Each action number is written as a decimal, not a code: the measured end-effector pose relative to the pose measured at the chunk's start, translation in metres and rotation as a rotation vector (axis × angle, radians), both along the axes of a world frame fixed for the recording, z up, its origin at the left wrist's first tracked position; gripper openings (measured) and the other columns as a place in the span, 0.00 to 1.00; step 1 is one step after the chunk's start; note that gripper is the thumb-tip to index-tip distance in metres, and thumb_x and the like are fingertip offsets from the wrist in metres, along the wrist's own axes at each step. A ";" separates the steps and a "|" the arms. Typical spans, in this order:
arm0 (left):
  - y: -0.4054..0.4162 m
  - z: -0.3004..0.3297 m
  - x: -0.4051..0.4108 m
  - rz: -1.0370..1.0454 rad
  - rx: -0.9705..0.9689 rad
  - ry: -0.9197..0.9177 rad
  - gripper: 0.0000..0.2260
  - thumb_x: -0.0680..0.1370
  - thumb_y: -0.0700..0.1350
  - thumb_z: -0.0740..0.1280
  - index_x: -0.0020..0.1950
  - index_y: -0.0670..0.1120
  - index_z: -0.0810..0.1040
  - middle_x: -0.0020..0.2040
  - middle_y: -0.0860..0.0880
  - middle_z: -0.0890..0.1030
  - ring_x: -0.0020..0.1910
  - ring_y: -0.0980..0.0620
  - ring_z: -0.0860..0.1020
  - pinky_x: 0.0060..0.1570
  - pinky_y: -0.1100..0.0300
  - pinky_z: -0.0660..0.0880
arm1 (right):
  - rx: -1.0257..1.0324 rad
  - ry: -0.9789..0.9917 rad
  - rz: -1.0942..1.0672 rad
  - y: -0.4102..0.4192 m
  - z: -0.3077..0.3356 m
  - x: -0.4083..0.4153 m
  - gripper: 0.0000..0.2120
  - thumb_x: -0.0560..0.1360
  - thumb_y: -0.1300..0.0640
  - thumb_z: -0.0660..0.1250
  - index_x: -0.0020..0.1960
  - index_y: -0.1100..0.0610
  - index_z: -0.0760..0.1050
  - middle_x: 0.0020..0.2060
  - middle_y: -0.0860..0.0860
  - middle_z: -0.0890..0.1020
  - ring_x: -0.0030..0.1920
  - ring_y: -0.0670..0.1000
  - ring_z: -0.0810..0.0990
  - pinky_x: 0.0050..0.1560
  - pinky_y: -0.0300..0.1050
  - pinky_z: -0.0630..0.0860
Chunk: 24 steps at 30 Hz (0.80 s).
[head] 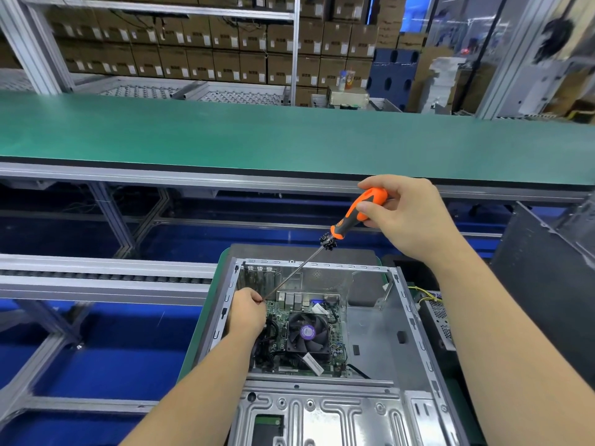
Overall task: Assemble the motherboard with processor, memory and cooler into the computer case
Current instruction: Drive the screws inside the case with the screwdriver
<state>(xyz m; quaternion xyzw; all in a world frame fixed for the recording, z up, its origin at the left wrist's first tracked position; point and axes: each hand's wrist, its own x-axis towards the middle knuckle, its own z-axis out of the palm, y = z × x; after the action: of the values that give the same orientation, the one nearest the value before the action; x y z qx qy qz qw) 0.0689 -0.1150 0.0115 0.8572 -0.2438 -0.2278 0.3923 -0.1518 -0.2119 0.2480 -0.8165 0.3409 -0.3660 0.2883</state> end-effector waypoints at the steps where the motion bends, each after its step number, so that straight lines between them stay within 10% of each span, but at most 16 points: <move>1: 0.000 0.000 0.000 -0.003 0.002 -0.003 0.02 0.78 0.36 0.67 0.48 0.42 0.78 0.40 0.45 0.79 0.33 0.54 0.74 0.28 0.63 0.66 | 0.003 0.001 0.002 0.000 0.000 0.000 0.12 0.76 0.61 0.73 0.58 0.54 0.82 0.42 0.51 0.84 0.42 0.53 0.86 0.51 0.54 0.83; 24: -0.001 -0.002 0.001 0.009 -0.013 0.023 0.03 0.78 0.34 0.66 0.48 0.41 0.77 0.41 0.44 0.79 0.35 0.51 0.75 0.30 0.61 0.68 | 0.005 -0.017 0.005 0.001 0.001 0.001 0.11 0.76 0.61 0.73 0.57 0.51 0.81 0.41 0.48 0.84 0.41 0.50 0.86 0.49 0.52 0.84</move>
<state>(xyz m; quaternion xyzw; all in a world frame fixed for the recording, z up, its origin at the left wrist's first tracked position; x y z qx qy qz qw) 0.0701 -0.1163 0.0096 0.8529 -0.2370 -0.2344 0.4018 -0.1504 -0.2105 0.2485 -0.8135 0.3374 -0.3713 0.2943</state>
